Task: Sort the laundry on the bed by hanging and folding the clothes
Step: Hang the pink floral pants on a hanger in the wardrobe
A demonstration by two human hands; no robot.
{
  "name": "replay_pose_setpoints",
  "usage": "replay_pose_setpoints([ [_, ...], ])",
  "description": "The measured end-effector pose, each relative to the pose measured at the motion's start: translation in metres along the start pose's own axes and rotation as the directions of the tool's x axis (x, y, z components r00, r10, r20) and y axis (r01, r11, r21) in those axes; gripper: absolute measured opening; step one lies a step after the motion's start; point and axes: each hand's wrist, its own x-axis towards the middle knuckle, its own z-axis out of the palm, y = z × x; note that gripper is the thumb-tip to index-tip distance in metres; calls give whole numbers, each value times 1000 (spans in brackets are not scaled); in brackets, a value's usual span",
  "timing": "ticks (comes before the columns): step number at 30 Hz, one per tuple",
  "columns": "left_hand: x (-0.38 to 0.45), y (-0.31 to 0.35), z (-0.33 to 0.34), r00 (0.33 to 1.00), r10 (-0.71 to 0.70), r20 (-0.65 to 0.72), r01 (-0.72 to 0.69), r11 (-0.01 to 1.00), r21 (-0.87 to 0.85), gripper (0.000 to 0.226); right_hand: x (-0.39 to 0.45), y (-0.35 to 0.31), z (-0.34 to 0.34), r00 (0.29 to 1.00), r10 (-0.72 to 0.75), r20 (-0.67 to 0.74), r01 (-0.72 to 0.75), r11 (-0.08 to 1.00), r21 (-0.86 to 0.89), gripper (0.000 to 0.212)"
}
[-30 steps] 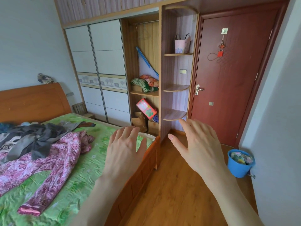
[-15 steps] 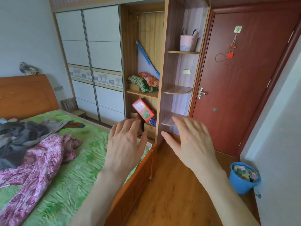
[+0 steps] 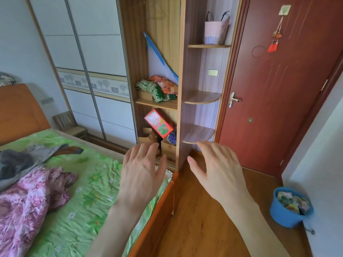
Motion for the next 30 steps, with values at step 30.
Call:
replay_pose_setpoints([
  [30,374,26,274,982,-148,-122,165,976,145,33,376,235,247,992,-127,-23,129,969,212,57],
])
